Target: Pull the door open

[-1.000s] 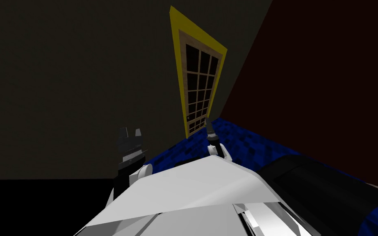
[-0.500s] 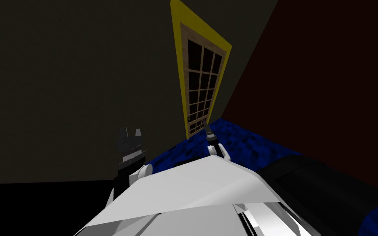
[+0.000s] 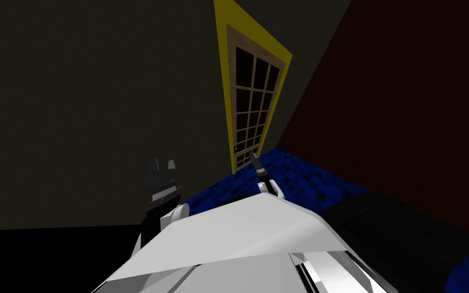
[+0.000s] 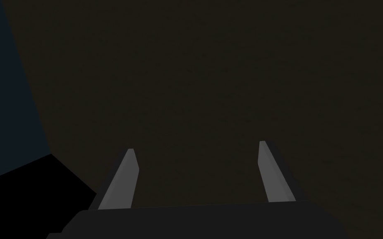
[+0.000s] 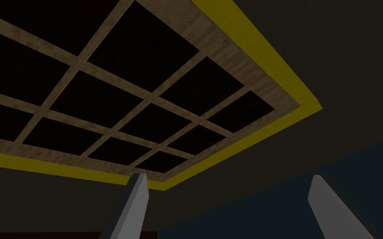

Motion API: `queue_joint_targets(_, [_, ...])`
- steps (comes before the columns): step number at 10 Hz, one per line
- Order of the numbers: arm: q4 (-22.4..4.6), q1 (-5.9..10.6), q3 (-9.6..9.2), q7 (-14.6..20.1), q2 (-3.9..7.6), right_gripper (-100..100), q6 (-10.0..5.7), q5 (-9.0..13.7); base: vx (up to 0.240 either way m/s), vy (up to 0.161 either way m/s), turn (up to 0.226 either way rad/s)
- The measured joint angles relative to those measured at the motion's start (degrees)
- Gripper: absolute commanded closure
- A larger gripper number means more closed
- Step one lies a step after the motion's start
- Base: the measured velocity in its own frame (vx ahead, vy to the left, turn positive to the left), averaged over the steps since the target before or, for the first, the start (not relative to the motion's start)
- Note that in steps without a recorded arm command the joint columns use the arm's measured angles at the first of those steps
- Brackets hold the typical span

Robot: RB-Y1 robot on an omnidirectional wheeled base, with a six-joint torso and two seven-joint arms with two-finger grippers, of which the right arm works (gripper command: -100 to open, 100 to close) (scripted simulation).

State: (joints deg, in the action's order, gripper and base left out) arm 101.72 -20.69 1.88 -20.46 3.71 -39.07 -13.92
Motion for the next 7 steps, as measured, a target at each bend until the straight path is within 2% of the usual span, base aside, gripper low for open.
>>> queue_joint_targets(2, [-3.2, 0.4, 0.44, -2.5, 0.24, -100, -1.15, -1.4, 0.088, -0.004, 0.027])
queue_joint_targets(7, [-9.7, 1.96, 1.66, -6.3, 0.93, -100, -3.1, -3.4, 0.068, -0.002, 0.032])
